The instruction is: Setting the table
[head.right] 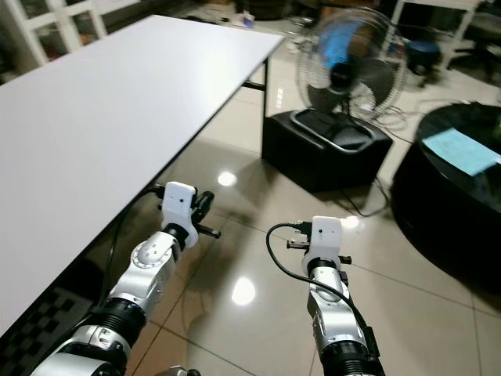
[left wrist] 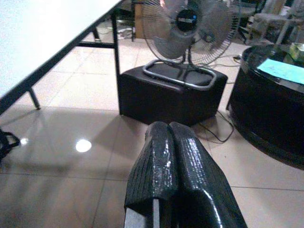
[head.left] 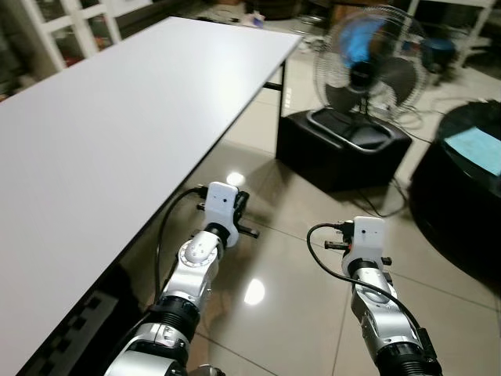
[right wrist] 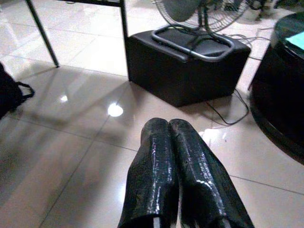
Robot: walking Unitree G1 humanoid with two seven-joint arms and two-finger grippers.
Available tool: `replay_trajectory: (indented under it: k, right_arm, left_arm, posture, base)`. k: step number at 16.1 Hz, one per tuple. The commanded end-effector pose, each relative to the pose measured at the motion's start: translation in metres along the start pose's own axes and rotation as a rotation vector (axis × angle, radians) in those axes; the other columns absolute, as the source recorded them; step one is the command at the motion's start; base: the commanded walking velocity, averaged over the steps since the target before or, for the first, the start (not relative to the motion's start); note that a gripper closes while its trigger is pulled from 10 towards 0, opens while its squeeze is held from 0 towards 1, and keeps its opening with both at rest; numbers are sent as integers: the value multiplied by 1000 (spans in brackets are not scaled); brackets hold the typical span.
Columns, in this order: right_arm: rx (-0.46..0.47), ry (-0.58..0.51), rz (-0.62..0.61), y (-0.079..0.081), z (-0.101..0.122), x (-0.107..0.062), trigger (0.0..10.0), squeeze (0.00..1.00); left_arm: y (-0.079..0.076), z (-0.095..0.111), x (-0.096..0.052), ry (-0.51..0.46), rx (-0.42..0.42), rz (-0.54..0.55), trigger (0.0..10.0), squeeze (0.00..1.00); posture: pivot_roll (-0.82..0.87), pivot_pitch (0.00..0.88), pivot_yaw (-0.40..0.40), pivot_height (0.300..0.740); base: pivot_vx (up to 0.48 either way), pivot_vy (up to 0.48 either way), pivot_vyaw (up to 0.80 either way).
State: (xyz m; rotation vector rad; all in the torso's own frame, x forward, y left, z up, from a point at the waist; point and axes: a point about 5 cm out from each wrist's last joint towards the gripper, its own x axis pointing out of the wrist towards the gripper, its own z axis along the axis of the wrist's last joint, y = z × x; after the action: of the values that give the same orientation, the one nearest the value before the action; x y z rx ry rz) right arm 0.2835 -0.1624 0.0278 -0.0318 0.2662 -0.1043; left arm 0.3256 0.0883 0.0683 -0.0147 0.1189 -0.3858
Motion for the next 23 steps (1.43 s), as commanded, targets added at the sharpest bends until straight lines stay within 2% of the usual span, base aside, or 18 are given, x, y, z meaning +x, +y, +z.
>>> replay_trajectory:
  k: [1, 7, 9, 23]
  right_arm:
    - [5, -4, 8, 1, 0, -1, 10000, 0]
    - [22, 4, 2, 1, -1, -1, 10000, 0]
    - [4, -20, 18, 1, 2, -1, 10000, 0]
    - [37, -32, 64, 6, 3, 0, 10000, 0]
  left_arm:
    - [1, -1, 0, 3, 6, 4, 10000, 0]
    - [0, -1, -1, 4, 2, 4, 10000, 0]
    - [0, -1, 0, 4, 0, 4, 10000, 0]
    - [2, -2, -2, 9, 8, 4, 10000, 0]
  posture:
    - [-93, 0, 42, 740]
    - [-93, 0, 39, 740]
    - [-94, 0, 39, 740]
    - [-85, 0, 45, 740]
  base:
    - [0, 0, 463]
    - [0, 0, 0]
    - [0, 0, 634]
    - [0, 0, 549]
